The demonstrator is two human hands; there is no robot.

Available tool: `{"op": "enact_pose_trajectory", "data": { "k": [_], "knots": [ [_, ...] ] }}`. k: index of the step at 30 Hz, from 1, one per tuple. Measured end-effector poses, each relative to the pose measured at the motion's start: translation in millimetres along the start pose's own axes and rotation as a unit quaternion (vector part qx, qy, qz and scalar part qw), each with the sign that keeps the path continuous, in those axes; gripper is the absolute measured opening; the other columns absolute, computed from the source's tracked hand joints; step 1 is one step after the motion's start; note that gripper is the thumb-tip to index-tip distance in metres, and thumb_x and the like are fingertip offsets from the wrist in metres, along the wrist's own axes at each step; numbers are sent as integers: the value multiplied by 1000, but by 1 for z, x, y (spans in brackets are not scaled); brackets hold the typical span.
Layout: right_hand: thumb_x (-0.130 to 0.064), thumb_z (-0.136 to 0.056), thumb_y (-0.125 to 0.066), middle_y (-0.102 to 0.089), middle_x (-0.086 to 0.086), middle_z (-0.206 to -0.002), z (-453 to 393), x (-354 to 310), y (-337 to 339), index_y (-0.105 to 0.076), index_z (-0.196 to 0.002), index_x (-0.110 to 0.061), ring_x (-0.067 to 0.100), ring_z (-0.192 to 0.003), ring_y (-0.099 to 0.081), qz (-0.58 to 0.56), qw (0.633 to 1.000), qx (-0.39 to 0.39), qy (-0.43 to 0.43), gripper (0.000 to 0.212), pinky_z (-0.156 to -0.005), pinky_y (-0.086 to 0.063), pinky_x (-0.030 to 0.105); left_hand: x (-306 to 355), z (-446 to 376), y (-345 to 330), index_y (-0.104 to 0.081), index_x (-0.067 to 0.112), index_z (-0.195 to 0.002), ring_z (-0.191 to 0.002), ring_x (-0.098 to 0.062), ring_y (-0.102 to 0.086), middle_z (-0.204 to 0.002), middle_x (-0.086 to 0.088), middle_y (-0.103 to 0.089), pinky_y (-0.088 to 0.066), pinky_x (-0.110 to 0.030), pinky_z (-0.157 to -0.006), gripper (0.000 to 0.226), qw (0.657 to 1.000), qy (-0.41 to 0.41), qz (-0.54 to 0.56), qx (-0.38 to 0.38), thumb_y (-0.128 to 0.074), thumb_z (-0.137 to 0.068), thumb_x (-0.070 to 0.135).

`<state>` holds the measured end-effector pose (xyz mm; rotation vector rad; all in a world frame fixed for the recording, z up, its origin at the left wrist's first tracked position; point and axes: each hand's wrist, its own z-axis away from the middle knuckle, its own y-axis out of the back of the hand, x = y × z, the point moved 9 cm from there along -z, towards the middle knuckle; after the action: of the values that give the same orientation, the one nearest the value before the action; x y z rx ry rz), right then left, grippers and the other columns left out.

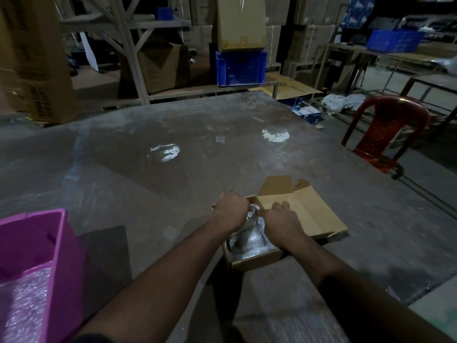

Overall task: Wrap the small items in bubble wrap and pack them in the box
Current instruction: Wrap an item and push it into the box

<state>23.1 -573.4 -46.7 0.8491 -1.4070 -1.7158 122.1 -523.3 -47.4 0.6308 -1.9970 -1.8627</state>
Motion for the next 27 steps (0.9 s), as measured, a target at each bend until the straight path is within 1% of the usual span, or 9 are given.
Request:
{"op": "enact_pose_trajectory", "data": {
  "k": [3,6,8,11,13,17,21,24,27],
  "knots": [
    [-26,-98,-53,-47,14,-130,1,0,-1,-43,-148,-27,33,-124,-38,-1,1000,-5,6,52,-100,-40,43,0,1,1,-73,27,-118,-113,-25,-62,-114,-3,-73,-43,-36,-95,29,1000,4,9,4,-58,-94,20],
    [-19,-93,-55,-48,13,-125,2,0,4,-38,-152,-35,32,-120,-39,-28,999,16,16,63,-98,-43,42,-1,3,0,-73,27,-114,-112,-25,-62,-110,-1,-74,-42,-37,-95,26,1000,13,17,-9,-63,-92,36],
    [-19,-93,-55,-48,12,-123,3,-2,5,-34,-153,-36,32,-118,-40,-8,999,28,24,65,-94,-44,42,-1,4,1,-73,26,-112,-111,-25,-61,-108,-2,-74,-42,-38,-95,29,1000,17,25,-9,-63,-90,42],
    [-23,-97,-51,-49,13,-125,2,-4,2,-42,-149,-30,33,-120,-40,25,999,38,19,53,-92,-42,41,-2,7,5,-74,27,-116,-112,-26,-61,-112,-3,-74,-43,-38,-97,26,999,16,46,10,-60,-94,29],
    [-24,-99,-48,-49,13,-126,0,-4,2,-44,-147,-28,33,-121,-40,22,999,41,15,49,-93,-42,42,-5,8,7,-74,27,-117,-113,-26,-62,-114,-4,-74,-43,-37,-97,26,998,17,64,19,-60,-95,25],
    [-15,-97,-45,-51,11,-122,2,-1,7,-40,-150,-36,30,-118,-41,-37,998,41,22,57,-93,-43,39,-18,15,9,-73,28,-117,-105,-23,-65,-113,-2,-74,-52,-36,-88,25,989,59,133,26,-57,-97,24],
    [-8,-95,-43,-55,9,-119,13,3,22,-53,-143,-26,25,-113,-42,-101,988,117,-6,52,-86,-42,35,-41,29,23,-74,29,-111,-102,-20,-63,-106,2,-72,-55,-37,-78,23,973,111,187,76,-54,-99,28],
    [-10,-93,-48,-55,6,-119,24,0,22,-59,-137,-25,22,-113,-43,-147,980,131,-6,48,-88,-43,36,-59,44,38,-75,29,-107,-101,-18,-63,-103,7,-73,-56,-38,-78,21,959,140,209,130,-57,-97,32],
    [-12,-94,-52,-55,2,-113,33,0,24,-65,-130,-26,18,-108,-43,-191,969,156,-8,42,-83,-44,33,-76,62,45,-74,29,-106,-102,-15,-64,-103,10,-74,-56,-39,-79,20,943,182,237,149,-59,-94,34]
  ]
}}
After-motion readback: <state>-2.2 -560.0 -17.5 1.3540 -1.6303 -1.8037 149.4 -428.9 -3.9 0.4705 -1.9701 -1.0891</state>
